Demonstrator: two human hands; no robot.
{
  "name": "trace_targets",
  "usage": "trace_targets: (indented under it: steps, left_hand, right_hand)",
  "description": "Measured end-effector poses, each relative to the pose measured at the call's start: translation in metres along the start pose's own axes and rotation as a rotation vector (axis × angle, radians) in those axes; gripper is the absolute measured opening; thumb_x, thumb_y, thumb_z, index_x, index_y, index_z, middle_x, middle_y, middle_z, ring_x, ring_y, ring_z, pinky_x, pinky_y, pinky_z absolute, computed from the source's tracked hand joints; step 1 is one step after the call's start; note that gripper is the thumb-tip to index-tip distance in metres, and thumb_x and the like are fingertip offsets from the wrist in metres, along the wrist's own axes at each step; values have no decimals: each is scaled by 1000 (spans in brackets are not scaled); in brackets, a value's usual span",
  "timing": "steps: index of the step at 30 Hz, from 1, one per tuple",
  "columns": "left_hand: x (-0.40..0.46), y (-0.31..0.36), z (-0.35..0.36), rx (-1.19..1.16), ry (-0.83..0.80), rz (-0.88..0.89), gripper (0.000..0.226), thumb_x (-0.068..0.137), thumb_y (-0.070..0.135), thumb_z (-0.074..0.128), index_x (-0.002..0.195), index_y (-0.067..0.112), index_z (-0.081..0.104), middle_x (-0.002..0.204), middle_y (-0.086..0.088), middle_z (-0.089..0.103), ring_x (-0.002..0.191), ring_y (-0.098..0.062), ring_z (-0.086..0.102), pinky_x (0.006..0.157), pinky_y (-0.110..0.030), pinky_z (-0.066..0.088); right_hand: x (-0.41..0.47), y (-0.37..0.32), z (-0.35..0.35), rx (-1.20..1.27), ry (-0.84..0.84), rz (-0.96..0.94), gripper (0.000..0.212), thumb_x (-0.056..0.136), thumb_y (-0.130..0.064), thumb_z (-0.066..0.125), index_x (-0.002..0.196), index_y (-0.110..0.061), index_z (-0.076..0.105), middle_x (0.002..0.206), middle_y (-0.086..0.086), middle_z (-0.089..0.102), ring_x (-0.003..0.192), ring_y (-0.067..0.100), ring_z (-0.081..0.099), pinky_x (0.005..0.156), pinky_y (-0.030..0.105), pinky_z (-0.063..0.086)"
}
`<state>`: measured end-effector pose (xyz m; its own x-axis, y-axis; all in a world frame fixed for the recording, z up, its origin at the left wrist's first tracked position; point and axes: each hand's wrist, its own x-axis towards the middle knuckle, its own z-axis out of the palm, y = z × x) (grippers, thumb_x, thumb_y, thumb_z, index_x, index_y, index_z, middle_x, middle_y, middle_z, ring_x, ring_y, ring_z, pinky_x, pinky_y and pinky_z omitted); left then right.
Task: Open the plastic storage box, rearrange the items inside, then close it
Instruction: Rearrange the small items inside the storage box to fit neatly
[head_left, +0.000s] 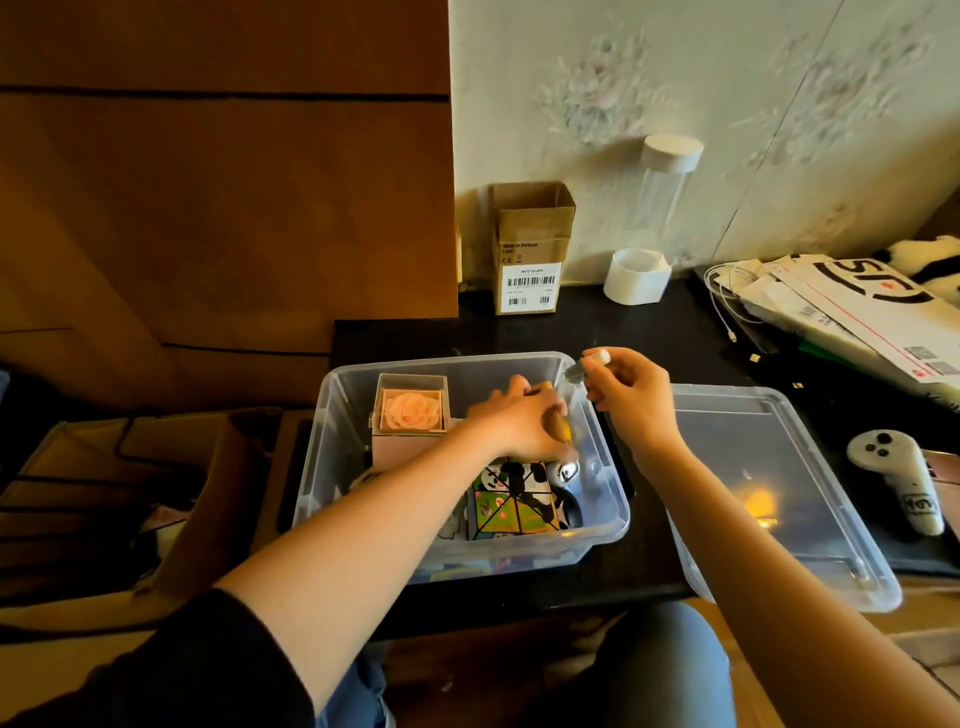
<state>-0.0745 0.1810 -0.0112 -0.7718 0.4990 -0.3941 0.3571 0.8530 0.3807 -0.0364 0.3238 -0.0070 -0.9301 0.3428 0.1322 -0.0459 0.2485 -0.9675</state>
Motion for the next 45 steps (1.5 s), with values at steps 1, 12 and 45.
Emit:
trace_targets:
  steps: [1,12,45]
  left_hand:
    - [0,3,2,28,25,-9,63,66,66,65,118,40,41,133,-4,30,119,-34,41,95,-53,42]
    - [-28,-11,-10,42,412,123,48,82,30,62,125,23,42,93,-3,62,83,-27,63,60,-32,46]
    - [-106,-96,-32,-177,623,-167,31,95,18,48,125,26,54,134,3,44,120,-15,45,89,-28,39]
  right_hand:
    - [1,1,4,-16,-12,0,11,91,-20,57,99,-18,64,81,-4,67,66,3,63,56,13,50]
    - [15,4,20,46,80,10,19,93,-21,54,107,-12,61,85,1,65,65,7,60,54,12,50]
    - [10,17,34,-151,96,31,12,91,-30,56,92,-18,55,78,3,62,69,10,60,59,15,44]
